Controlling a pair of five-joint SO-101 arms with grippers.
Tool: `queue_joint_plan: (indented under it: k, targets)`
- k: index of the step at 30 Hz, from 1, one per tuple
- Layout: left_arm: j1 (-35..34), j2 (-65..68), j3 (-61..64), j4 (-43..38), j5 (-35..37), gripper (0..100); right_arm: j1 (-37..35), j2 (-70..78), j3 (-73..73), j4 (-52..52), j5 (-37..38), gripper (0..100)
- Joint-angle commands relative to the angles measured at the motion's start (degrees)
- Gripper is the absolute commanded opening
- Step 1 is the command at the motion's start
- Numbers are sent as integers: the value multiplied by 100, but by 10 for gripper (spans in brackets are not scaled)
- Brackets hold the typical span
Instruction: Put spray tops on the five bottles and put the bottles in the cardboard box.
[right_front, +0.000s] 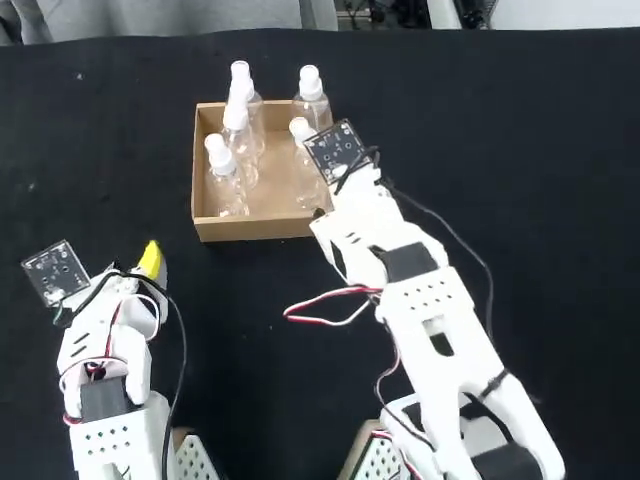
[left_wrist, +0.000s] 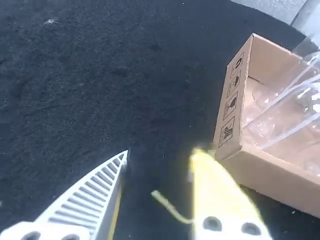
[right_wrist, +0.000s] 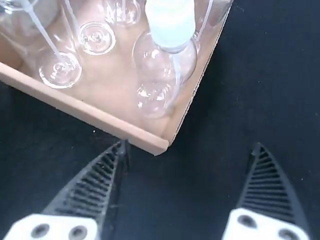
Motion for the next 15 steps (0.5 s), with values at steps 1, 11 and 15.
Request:
queue_joint_plan:
  k: [1,11,15]
  targets:
    - [136,-44,136,-18,-519,80,167,-488,-136,273,-62,314]
    - [382,-35,136,44,-536,72,686,-1490,4,1160,-70,312]
    - [338,-35,136,44,-571,75,686,-2097,418,1178,-70,231]
